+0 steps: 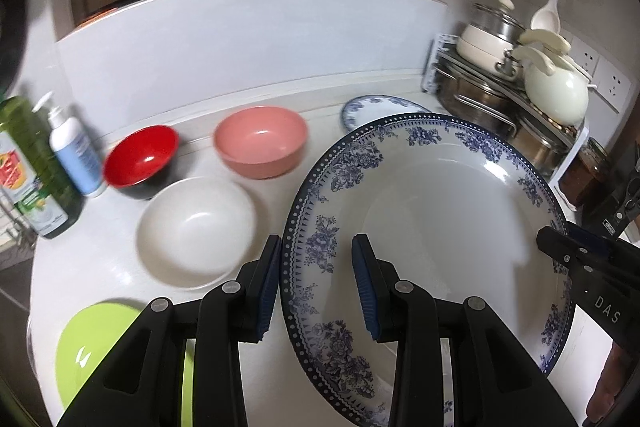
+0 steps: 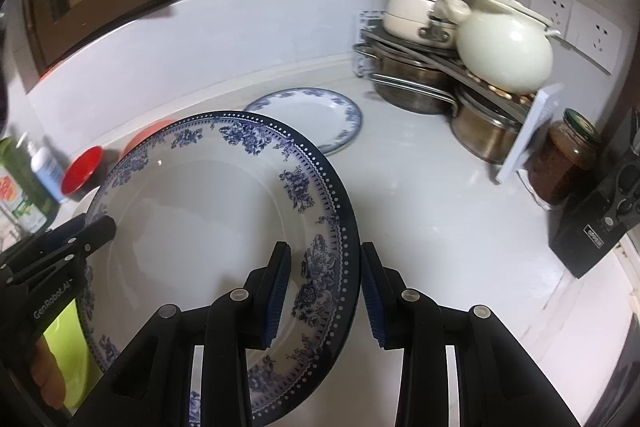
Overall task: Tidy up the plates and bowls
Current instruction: 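Lift the blue-and-white plate with both tools and carry it toward the green plate, then hold the blue-and-white plate above the lime-green plate with both tools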
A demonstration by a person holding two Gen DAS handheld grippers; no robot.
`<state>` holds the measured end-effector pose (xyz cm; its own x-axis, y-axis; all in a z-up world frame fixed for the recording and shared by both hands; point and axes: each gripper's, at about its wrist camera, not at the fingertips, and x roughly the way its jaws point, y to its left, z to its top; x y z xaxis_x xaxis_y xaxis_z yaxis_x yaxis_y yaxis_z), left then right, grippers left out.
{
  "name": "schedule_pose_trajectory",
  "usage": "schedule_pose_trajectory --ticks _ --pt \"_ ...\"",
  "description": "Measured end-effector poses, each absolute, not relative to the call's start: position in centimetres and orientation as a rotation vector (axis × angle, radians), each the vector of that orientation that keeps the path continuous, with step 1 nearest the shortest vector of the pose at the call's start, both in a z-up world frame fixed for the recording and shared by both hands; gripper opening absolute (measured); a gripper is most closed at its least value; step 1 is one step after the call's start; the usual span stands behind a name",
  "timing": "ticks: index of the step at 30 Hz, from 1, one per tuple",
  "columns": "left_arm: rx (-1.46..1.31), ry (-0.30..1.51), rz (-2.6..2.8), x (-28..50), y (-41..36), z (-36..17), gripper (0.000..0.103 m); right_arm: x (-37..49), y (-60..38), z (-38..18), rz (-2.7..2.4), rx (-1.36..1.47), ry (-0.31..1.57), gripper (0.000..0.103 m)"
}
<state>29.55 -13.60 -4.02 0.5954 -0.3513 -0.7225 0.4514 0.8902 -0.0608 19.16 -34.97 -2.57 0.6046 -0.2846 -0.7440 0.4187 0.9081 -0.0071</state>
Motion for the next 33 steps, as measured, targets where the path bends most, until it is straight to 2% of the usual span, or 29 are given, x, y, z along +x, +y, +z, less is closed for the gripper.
schedule_pose_trajectory --ticks 33 --pt "0.024 0.787 -0.186 26.2 4.6 -2.7 0.035 20.6 -18.8 -2.2 -0.108 0.04 0.82 0.036"
